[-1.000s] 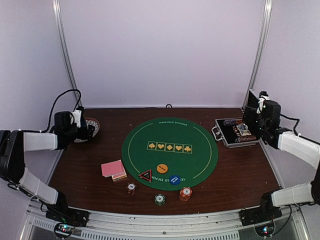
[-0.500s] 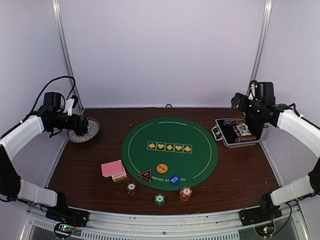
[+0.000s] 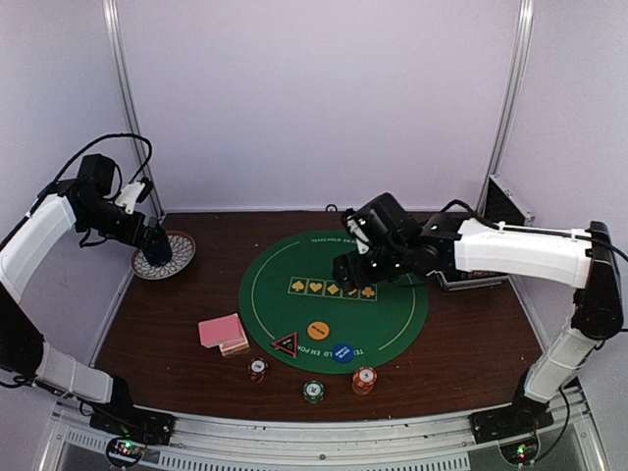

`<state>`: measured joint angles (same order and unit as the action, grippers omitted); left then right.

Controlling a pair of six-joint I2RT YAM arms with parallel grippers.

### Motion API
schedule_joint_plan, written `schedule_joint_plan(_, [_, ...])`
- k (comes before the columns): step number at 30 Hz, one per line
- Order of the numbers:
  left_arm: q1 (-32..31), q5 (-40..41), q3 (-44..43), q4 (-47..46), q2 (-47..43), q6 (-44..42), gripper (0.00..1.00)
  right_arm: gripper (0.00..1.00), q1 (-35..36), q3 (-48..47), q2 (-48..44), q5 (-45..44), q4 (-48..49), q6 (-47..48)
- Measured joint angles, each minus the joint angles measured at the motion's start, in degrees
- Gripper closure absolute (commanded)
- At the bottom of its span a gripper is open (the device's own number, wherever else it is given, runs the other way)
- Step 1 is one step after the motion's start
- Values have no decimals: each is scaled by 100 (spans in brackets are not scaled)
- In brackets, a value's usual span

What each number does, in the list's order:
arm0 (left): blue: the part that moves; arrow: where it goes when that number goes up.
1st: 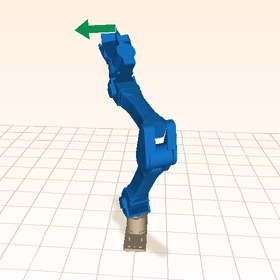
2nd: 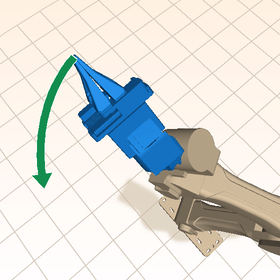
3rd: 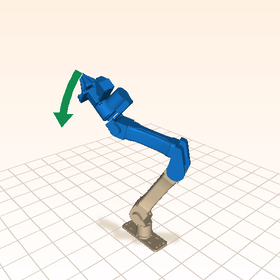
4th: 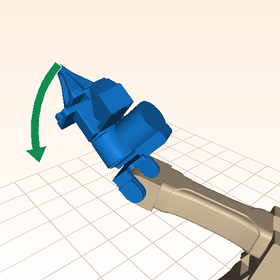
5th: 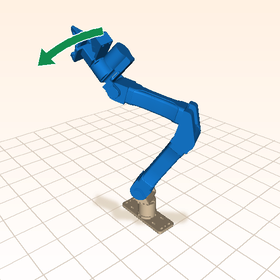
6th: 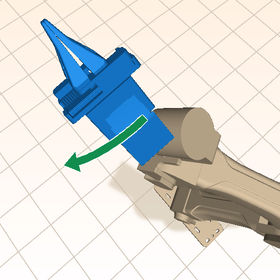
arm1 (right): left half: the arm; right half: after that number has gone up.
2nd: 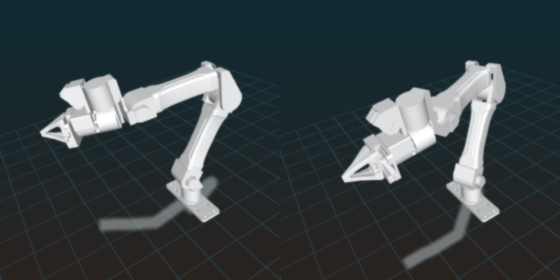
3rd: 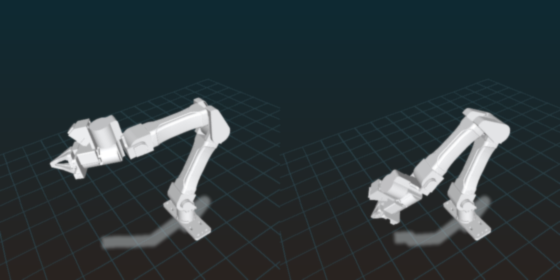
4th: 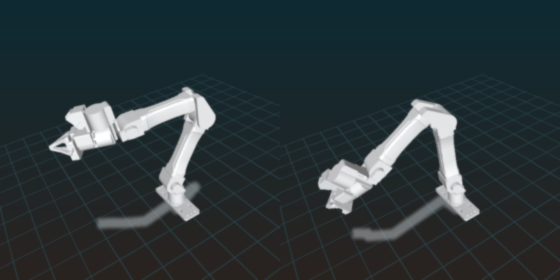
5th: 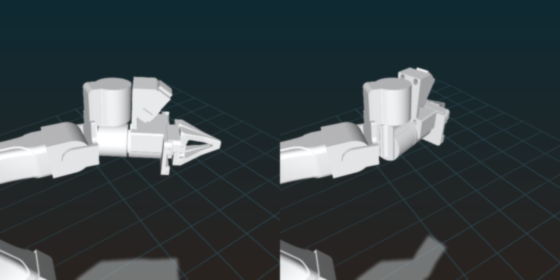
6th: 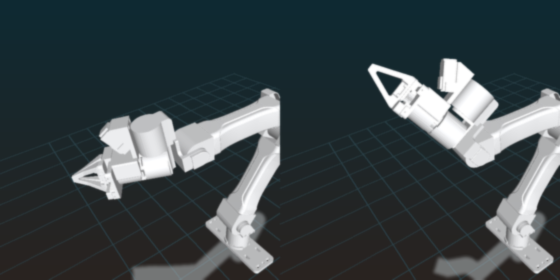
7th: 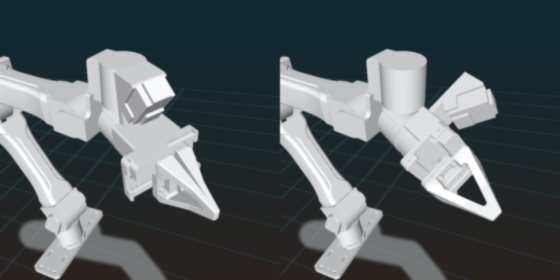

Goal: Distribute texas hold em gaming equipment

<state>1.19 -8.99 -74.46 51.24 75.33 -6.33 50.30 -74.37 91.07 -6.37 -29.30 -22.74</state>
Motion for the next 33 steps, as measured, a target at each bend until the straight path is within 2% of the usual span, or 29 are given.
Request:
schedule_joint_plan(5, [0,-24,-85,326,-92,-177,2,19,944,-675,1082,4,-133,-144])
schedule_joint_plan(12, [0,-258,-140,546,-426,-284,2,19,1694,-1307,2208,70,-326,-319])
schedule_joint_plan(21, [0,-501,-186,686,-470,-323,2,31,1770,-1539,2708,151,-422,-481])
schedule_joint_plan(28, [0,-632,-247,699,-560,-315,2,49,1770,-1541,2872,197,-428,-531])
schedule_joint_plan(33, [0,-804,-332,787,-610,-317,2,54,1773,-1554,3145,273,-424,-590])
